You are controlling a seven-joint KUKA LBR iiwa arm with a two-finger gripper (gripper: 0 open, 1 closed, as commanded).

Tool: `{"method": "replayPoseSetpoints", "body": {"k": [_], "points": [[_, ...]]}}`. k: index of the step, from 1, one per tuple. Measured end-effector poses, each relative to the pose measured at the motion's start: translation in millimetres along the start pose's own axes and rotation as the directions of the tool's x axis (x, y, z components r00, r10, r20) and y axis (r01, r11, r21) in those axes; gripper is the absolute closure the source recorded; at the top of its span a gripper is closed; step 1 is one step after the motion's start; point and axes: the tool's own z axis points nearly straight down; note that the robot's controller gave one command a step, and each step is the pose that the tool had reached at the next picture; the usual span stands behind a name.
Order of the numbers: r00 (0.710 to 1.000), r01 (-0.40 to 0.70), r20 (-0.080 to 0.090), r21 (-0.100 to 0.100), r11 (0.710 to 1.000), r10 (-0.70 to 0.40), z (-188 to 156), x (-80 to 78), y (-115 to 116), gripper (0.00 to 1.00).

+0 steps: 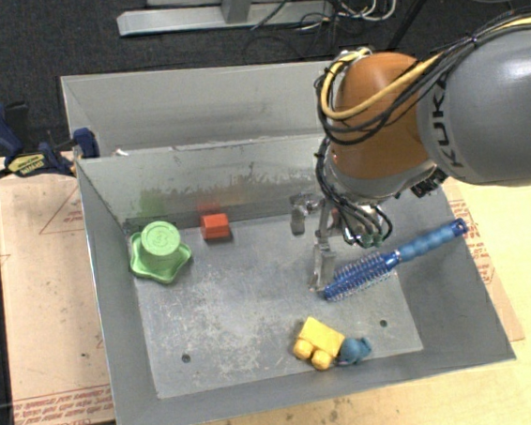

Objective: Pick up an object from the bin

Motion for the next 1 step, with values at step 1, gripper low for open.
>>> {"method": "replayPoseSetpoints", "body": {"k": [1], "points": [[0.987, 0.163, 0.004, 0.003, 0.987, -0.163, 41.8, 5.3, -75.1, 0.00]]}}
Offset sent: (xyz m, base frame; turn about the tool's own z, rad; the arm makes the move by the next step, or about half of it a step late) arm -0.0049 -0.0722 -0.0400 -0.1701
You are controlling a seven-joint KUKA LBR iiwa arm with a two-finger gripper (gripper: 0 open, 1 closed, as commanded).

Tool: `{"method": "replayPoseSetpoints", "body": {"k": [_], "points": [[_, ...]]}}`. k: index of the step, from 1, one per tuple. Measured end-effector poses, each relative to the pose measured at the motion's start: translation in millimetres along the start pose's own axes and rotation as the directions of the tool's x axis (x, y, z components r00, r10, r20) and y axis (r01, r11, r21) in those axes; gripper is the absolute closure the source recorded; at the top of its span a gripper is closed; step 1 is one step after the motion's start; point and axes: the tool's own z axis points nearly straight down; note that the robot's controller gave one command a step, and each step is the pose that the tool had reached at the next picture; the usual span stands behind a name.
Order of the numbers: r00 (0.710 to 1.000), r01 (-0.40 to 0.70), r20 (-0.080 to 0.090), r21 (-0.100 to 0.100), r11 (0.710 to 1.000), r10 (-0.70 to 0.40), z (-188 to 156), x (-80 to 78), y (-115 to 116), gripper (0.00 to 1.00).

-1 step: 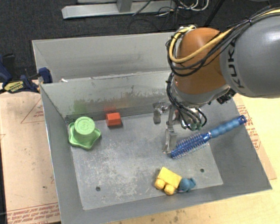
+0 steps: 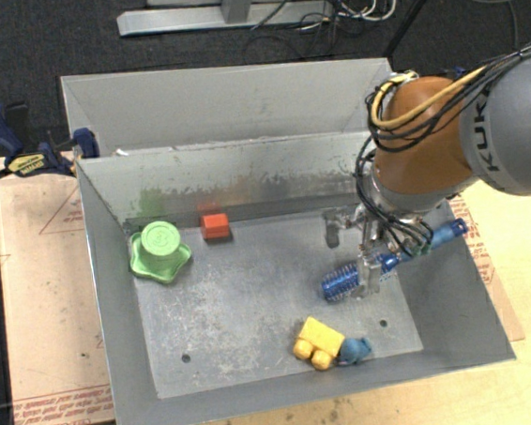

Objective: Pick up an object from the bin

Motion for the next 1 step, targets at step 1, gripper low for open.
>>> {"method": "replayPoseSetpoints", "body": {"k": [1], "points": [[1.000, 0.004, 0.003, -0.003, 1.000, -0.004, -1.4, -1.6, 3.3, 1.00]]}}
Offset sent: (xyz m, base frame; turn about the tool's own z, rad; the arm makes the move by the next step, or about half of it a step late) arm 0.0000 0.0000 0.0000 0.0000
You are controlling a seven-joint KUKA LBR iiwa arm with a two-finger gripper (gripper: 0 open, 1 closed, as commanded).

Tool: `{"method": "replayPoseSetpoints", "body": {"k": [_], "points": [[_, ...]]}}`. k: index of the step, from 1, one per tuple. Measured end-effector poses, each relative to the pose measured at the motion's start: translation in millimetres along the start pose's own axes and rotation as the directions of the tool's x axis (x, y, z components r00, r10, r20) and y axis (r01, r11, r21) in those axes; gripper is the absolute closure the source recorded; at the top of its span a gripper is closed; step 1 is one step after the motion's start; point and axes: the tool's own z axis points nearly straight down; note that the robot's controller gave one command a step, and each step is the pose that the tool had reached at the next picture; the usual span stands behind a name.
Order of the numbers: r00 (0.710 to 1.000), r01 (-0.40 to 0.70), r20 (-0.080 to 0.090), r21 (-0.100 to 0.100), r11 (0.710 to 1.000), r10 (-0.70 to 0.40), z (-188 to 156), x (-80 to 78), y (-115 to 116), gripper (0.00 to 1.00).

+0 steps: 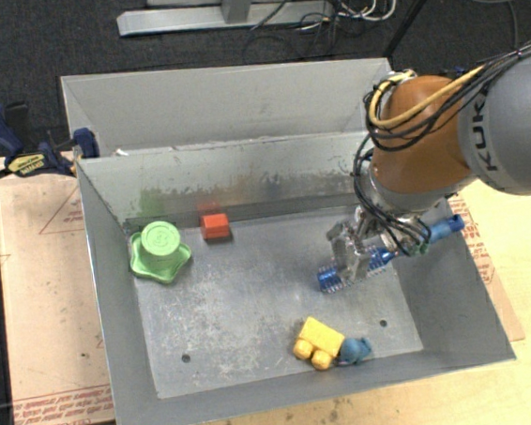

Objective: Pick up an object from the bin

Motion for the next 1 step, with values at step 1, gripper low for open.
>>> {"method": "replayPoseSetpoints", "body": {"k": [1], "points": [[1.000, 0.000, 0.000, 0.000, 1.000, 0.000, 0.0, 0.0, 0.0, 1.00]]}}
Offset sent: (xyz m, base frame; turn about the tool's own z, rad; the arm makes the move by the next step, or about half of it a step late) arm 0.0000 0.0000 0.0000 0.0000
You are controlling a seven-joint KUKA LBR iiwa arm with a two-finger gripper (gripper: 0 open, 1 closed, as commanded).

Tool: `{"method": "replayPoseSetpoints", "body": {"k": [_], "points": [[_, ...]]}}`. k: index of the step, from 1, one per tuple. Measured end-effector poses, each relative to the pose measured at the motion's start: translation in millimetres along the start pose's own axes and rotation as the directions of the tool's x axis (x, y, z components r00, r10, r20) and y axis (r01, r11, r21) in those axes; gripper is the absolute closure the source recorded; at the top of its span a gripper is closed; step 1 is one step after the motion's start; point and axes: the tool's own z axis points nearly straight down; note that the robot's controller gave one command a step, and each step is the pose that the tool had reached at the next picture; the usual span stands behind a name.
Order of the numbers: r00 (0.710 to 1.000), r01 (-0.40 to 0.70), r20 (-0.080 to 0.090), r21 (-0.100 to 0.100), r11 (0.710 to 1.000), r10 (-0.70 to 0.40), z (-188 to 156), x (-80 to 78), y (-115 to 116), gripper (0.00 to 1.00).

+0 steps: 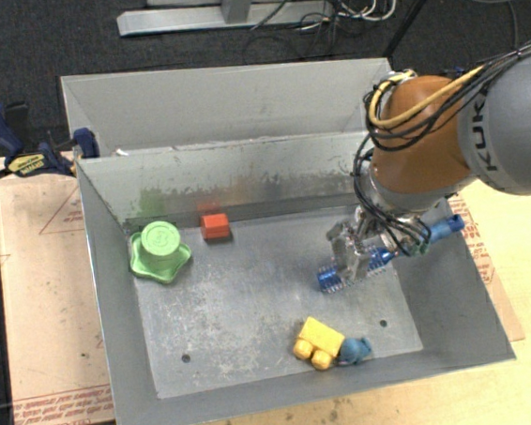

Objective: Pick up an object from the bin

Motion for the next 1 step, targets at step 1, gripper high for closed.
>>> {"method": "replayPoseSetpoints", "body": {"k": [1], "points": [[1.000, 0.000, 0.000, 0.000, 1.000, 0.000, 0.0, 0.0, -0.2, 0.00]]}}
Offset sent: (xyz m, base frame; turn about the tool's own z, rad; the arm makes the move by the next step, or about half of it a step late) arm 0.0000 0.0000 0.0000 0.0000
